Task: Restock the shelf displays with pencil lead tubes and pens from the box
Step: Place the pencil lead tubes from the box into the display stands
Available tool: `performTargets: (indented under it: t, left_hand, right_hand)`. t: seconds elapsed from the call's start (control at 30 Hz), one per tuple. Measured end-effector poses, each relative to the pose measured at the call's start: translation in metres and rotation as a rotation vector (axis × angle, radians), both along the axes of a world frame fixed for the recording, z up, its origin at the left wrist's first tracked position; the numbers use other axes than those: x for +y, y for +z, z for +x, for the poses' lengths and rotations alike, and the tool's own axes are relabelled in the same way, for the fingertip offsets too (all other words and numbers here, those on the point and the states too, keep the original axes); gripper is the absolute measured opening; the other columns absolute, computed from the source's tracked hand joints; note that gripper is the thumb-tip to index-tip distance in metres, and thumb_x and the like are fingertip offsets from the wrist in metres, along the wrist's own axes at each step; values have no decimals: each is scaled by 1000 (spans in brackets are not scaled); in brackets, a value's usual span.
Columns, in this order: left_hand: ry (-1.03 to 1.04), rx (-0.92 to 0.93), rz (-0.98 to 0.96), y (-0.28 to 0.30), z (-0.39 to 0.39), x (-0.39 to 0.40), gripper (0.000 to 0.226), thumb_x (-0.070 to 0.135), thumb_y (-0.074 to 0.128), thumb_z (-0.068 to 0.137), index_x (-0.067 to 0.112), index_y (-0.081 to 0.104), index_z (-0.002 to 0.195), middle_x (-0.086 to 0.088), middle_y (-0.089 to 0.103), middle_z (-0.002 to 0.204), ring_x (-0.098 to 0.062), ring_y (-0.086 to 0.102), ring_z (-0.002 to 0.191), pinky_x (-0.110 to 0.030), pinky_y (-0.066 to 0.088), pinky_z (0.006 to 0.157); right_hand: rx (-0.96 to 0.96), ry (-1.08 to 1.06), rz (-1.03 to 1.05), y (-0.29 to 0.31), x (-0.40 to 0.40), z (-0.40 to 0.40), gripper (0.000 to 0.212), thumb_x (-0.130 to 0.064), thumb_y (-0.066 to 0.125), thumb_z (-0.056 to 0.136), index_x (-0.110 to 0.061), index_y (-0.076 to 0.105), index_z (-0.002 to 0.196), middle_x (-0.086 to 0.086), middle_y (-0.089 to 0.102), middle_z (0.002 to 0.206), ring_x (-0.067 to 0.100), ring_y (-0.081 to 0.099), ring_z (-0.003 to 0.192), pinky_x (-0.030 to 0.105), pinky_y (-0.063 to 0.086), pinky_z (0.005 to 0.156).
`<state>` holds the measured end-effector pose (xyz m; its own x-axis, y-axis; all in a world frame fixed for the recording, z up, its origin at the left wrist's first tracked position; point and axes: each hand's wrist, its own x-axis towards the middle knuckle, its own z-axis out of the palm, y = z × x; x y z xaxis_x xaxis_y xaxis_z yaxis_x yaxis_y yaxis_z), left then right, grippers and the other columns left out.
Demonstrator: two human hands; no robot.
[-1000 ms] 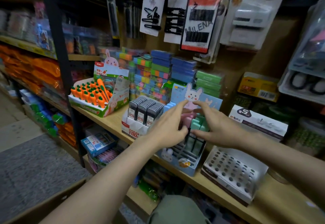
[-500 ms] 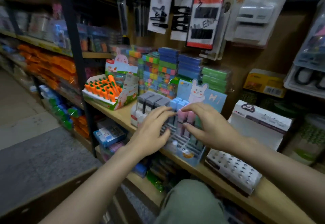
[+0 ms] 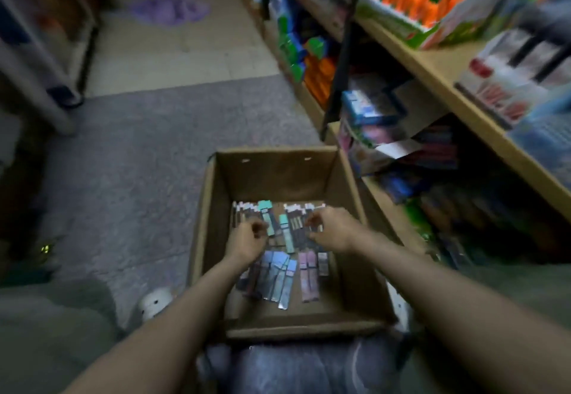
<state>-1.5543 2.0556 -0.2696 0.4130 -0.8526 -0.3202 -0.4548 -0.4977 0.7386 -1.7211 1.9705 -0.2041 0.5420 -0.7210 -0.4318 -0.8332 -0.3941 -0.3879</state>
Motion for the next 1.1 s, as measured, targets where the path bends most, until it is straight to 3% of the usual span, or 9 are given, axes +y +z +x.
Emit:
performTargets:
  t: [0.1,0.2,0.33,0.43,0.57,0.73,0.9,0.97,1.1]
  left_hand:
    - [30,44,147,-42,1,14,21,6,61,90,4,64,110,-12,67,106,-24,63,99,-23,43,74]
    - [88,80,245,-74,0,19,21,5,62,88,8,64,109,-10,66,107,-17,58,94,-15,37,64]
    - [98,-44,432,-105,2,14,50,22,72,84,15,52,130,-14,47,135,-31,46,123,-30,41,99]
    - [139,-69,452,-118,4,9,67,23,74,83,17,39,139,-13,31,144,-33,32,132,-37,34,107]
    - [196,-81,394,-135,2,5,61,16,69,85,14,40,138,-13,39,141,-31,38,129,-39,36,107]
    - [254,-77,380,-146,1,1,58,9,71,81,16,46,133,-14,50,130,-31,47,121,-38,41,101]
    - [351,-2,403,-148,0,-5,49,6,70,80,13,52,125,-14,45,128,-32,50,116,-34,44,95]
    - [384,10,396,-148,0,-5,42,5,67,82,10,53,121,-14,43,127,-32,53,110,-32,46,90]
    - [369,11,393,-148,2,-5,38,6,68,83,8,53,118,-13,55,122,-29,56,111,-29,45,81]
  right_hand:
    - [24,-105,111,-55,-1,9,38,-20,64,90,-10,60,126,13,63,126,27,59,116,29,46,93]
    - [46,-219,179,-103,-3,3,42,-19,66,89,-12,56,130,11,64,125,25,60,111,23,44,83]
    - [84,-329,245,-155,2,-3,51,-23,73,86,-14,52,132,10,60,128,24,61,111,25,47,89]
    - [62,-399,235,-178,8,2,54,-23,75,84,-18,49,131,10,55,128,24,61,107,36,54,92]
    - [18,-447,91,-194,9,9,48,-27,75,82,-22,54,124,6,51,129,22,53,116,33,48,96]
    - [-122,-417,144,-205,12,22,41,-22,74,83,-19,55,120,4,51,128,19,55,111,32,50,91]
    - [-150,-318,177,-214,16,35,54,-28,78,80,-16,54,126,5,51,131,20,50,119,37,47,98]
    - [-129,-310,161,-218,17,39,59,-35,77,79,-17,52,130,6,50,135,21,45,124,32,40,100]
    - [-62,-333,124,-221,23,48,72,-43,79,75,-21,46,135,4,44,139,22,42,128,33,40,97]
